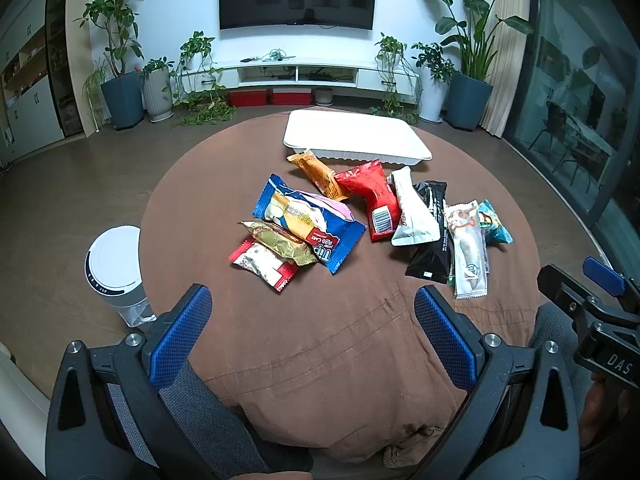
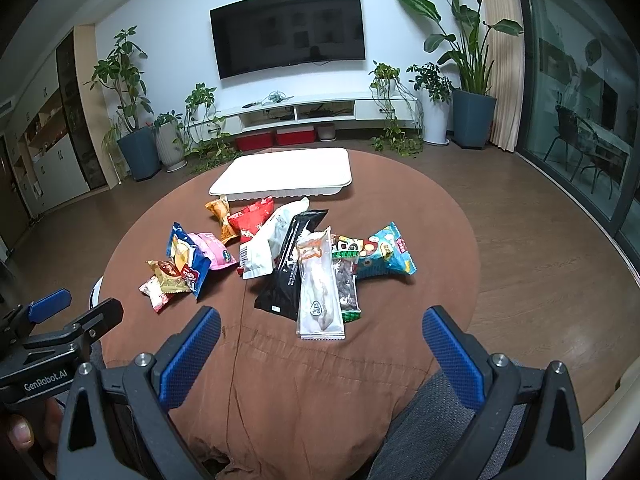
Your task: Organize snacks
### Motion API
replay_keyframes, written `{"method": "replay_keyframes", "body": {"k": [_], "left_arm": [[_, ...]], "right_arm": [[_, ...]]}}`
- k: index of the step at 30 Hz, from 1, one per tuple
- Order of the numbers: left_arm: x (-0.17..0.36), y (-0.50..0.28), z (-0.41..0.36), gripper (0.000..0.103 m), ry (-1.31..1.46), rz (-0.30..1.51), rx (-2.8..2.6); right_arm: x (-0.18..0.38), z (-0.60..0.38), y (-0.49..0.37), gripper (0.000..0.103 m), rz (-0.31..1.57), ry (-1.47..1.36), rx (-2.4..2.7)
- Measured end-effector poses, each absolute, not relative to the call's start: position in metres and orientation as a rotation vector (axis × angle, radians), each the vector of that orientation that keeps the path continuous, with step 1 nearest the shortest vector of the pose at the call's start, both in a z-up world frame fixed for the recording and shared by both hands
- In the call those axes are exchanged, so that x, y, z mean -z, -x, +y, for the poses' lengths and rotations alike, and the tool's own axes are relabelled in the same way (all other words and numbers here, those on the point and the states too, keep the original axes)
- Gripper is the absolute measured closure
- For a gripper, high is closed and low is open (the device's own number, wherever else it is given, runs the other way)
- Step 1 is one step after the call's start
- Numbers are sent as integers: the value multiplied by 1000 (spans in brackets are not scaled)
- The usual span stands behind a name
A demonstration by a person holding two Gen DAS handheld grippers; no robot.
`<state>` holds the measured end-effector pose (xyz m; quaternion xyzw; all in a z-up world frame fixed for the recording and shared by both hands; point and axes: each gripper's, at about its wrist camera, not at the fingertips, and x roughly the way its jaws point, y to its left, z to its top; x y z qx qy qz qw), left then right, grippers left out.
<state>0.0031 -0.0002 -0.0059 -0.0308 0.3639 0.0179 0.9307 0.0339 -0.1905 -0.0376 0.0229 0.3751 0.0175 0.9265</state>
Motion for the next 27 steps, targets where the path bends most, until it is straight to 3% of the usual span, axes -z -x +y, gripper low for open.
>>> {"method": "replay_keyframes", "body": {"k": [27], "left_arm": [[13,-4,0,0,60,752,-37]], "right_arm": [[40,-188,-36,0,777,-42,-36]]}}
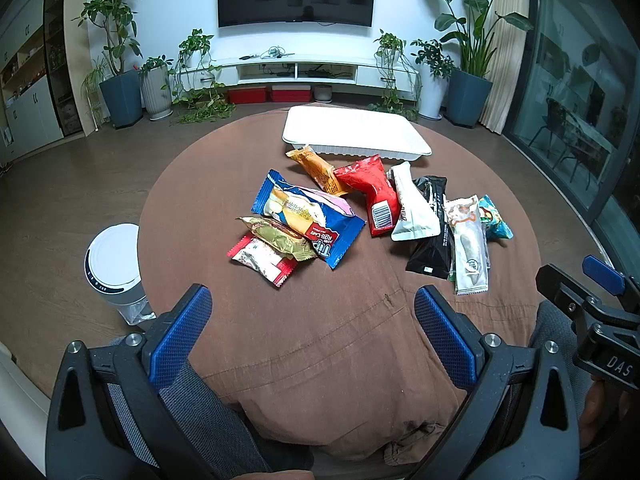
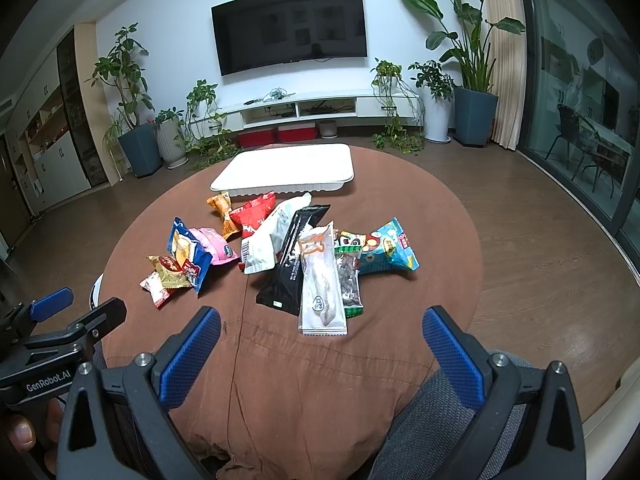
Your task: Organize snacks
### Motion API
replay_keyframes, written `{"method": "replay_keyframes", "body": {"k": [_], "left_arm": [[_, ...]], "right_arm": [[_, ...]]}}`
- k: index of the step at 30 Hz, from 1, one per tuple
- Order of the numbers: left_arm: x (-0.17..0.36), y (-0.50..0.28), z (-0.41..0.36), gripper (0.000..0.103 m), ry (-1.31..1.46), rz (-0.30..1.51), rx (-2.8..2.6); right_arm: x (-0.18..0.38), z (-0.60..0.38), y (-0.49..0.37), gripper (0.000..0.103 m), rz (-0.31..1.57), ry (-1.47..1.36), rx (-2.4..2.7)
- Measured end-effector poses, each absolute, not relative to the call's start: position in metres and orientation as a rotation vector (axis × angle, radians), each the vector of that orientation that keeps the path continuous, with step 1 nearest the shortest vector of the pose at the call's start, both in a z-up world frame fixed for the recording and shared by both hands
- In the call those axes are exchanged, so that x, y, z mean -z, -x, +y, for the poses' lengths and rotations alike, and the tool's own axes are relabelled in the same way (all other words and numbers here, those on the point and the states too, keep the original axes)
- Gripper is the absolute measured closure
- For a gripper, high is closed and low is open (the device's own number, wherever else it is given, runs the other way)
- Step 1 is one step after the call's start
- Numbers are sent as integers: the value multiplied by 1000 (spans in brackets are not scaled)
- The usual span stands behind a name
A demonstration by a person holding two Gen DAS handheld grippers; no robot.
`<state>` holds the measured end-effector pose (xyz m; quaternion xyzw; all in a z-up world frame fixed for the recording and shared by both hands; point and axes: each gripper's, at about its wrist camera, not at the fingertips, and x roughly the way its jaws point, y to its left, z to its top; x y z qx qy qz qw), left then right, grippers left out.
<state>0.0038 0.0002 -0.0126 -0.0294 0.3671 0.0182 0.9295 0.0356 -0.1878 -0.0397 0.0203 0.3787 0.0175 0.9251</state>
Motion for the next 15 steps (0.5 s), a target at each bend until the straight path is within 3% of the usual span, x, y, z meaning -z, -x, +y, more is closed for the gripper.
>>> {"method": "replay_keyframes", "body": {"k": [15], "left_arm": [[14,-5,0,0,60,755,-38]], "right_arm": [[40,-187,-36,0,779,-41,-36]]}}
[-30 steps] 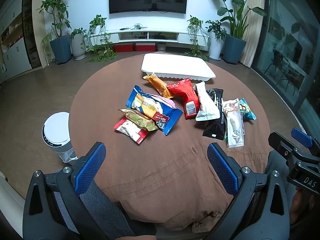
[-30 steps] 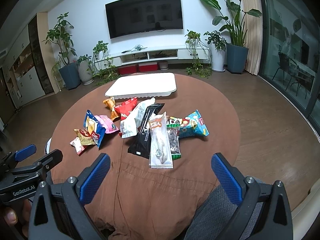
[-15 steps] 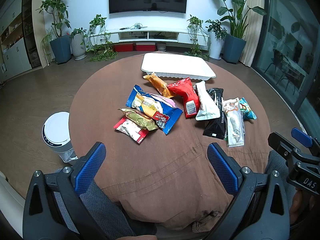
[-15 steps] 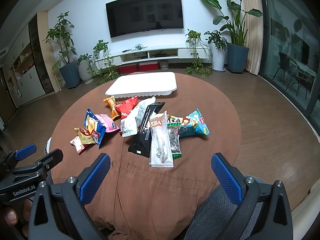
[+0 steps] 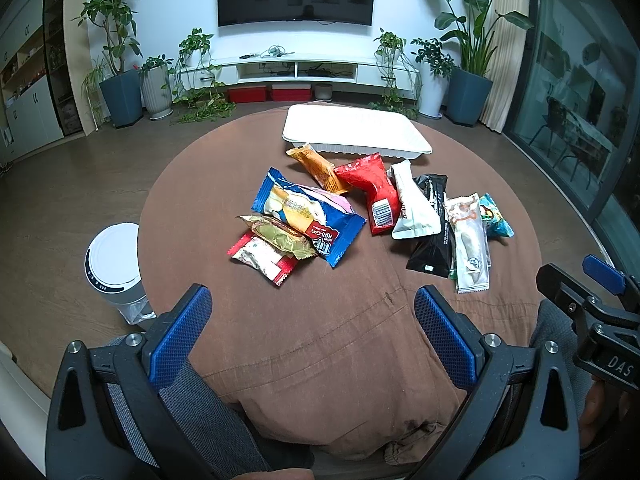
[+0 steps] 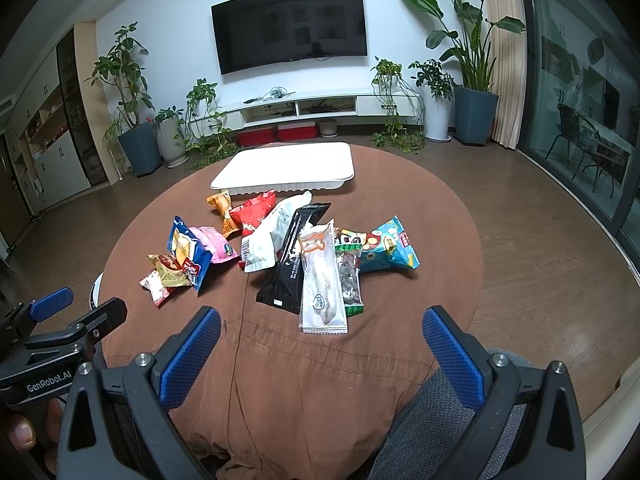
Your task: Organize snacks
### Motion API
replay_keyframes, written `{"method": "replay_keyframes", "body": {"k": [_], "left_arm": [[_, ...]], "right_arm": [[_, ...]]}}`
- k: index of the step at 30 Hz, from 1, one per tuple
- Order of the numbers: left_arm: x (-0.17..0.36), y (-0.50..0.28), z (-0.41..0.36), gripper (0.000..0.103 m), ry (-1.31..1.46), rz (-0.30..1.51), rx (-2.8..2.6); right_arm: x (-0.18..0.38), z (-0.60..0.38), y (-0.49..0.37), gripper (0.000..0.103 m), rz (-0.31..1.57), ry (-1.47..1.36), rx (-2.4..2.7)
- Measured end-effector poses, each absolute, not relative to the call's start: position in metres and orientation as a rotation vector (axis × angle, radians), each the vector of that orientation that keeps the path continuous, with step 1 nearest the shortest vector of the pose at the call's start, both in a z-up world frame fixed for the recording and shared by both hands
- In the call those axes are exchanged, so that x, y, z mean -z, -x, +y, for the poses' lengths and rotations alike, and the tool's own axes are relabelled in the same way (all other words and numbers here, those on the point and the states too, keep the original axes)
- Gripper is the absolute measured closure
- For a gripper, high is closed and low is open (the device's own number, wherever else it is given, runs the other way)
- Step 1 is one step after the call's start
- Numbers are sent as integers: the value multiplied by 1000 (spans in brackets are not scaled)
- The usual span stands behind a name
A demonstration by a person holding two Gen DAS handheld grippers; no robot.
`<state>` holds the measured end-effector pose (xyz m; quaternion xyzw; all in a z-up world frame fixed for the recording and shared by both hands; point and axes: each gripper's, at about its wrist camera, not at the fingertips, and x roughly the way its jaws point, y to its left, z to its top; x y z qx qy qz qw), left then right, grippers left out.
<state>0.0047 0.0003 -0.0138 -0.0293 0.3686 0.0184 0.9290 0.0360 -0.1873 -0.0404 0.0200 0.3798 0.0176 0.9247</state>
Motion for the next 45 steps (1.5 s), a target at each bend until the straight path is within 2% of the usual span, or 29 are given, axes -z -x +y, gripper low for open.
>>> {"method": "replay_keyframes", "body": {"k": [16,27,31,35,38,41,43,45], "left_arm": [[16,-4,0,0,58,759,-39],[45,-1,12,0,106,777,92],[55,3,15,0,-1,764,52],[77,-13,40,0,111,971,0],[74,-27,58,0,158,946,-29],[69,-47,69,0,167,948,-48],[67,-61,73,0,183,952,-37],[70,-78,74,0,197,958,-18]], "right_arm": [[41,-187,-36,0,783,-41,-36],[59,-188,-33,0,787,-129,-133],[58,-200,-37,0,768,-173,-143],[57,-210,-40,0,747,-186,-160],[61,-214,-43,0,756,-206,-172],[67,-217,-56,0,840,-217,-229],[72,-220,-62,9,884,-229,-247],[77,-222,-68,13,929,-246,-255]]}}
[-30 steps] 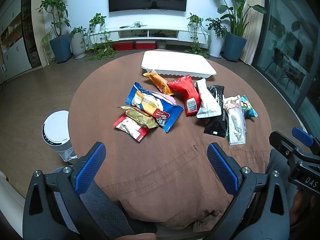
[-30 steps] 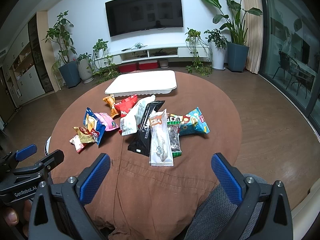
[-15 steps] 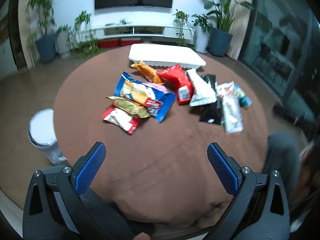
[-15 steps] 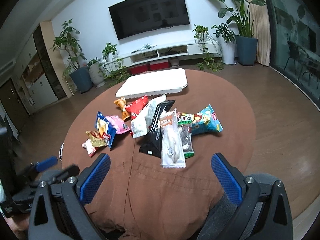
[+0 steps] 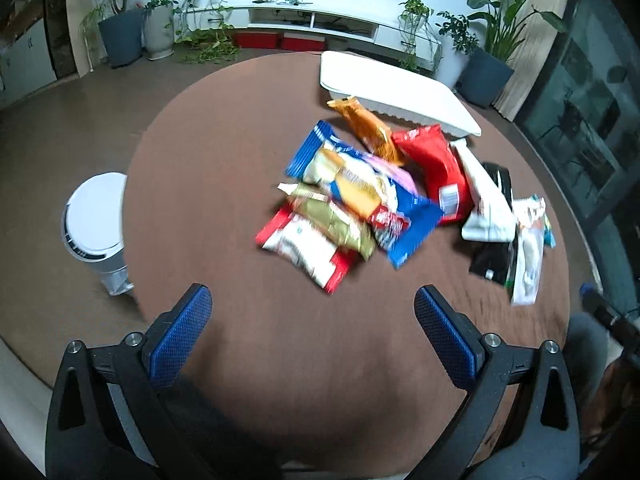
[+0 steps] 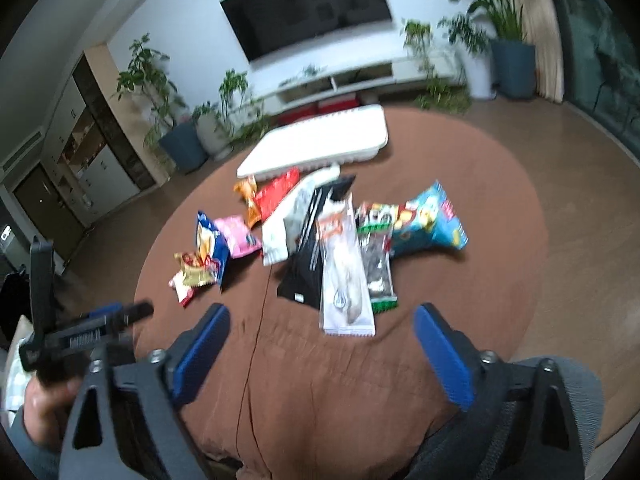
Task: Organize snacks
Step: 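Grasp the red-and-white strawberry wafer with the left tool while the right tool grasps the clear orange-printed bar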
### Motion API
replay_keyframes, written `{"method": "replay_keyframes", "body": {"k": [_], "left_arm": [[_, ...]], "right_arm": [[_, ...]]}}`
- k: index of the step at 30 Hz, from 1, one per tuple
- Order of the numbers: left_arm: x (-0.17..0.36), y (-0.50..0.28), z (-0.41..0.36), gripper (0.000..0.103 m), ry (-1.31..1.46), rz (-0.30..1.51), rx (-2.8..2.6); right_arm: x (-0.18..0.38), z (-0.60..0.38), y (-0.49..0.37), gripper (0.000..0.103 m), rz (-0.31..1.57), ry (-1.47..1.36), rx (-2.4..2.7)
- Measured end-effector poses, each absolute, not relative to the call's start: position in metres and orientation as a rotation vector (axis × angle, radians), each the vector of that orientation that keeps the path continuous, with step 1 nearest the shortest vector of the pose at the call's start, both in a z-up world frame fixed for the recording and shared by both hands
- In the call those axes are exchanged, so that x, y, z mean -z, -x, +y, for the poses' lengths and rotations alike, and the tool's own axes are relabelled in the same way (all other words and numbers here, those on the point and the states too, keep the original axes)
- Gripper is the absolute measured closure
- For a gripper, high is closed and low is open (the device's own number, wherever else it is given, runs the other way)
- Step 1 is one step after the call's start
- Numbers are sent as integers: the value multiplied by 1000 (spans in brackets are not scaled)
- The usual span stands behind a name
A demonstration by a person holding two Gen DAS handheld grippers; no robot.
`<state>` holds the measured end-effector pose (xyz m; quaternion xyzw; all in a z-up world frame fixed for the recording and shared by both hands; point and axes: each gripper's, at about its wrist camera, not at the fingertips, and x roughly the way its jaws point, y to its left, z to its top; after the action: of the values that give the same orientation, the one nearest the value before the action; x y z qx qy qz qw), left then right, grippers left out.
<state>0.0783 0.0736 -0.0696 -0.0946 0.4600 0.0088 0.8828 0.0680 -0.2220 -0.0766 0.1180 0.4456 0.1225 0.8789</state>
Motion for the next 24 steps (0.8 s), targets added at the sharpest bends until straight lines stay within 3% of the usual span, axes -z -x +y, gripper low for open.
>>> {"method": "replay_keyframes", "body": {"k": [2,4,6,10,24], "left_arm": [[74,-96,73,6,204,978,-3],[79,-111,74,29,213,1007,5],[89,-122,83,38,246,1045,12],[99,-130,87,38,223,1073,-17],[112,-189,68,37,161,1119,-53]], "right_arm": [[79,-224,-72,15,944,-258,-255],[78,-226,-74,15,940,-260,-249],[78,-225,-76,19,936,-253,-251],[80,-224,-81,28,935,-224,-253],[88,-214,-92,28,983,-216,-277]]}}
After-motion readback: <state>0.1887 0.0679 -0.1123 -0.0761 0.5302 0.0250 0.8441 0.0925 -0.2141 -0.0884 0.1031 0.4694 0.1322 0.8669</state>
